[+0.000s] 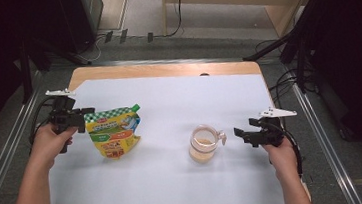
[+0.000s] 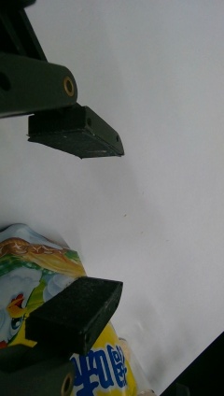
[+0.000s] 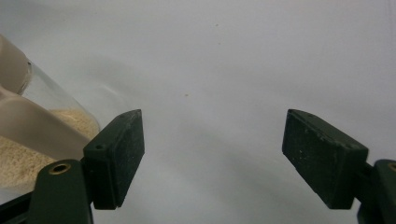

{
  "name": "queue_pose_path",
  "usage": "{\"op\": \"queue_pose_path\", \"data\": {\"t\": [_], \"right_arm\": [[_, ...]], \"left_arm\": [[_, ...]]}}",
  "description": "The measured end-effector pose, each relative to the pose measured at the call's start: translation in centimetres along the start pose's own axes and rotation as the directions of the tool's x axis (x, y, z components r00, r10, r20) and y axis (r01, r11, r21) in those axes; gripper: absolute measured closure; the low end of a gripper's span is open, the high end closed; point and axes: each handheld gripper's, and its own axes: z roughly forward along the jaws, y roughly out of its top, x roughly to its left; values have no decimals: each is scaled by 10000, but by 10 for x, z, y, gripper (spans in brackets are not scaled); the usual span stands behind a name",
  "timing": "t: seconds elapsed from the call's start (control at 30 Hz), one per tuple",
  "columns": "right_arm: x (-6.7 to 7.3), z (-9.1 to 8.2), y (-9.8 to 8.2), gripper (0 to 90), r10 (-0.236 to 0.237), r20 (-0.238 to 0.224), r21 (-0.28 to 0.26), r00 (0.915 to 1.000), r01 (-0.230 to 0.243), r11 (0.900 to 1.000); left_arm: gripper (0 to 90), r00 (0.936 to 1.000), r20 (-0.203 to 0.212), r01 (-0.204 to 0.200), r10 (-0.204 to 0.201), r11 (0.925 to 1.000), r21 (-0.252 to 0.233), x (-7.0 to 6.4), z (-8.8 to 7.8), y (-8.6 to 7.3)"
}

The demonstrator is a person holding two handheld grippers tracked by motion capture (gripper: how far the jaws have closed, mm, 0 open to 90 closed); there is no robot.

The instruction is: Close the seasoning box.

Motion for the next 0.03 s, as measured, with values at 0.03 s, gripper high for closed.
{"op": "queue_pose_path", "data": {"t": [0.03], "right_arm": [[0, 0, 0, 218, -13, -4, 6, 10000, 13, 10000]], "left_arm": [[295, 10000, -8, 36, -36, 10000, -31, 0, 0, 0]]}}
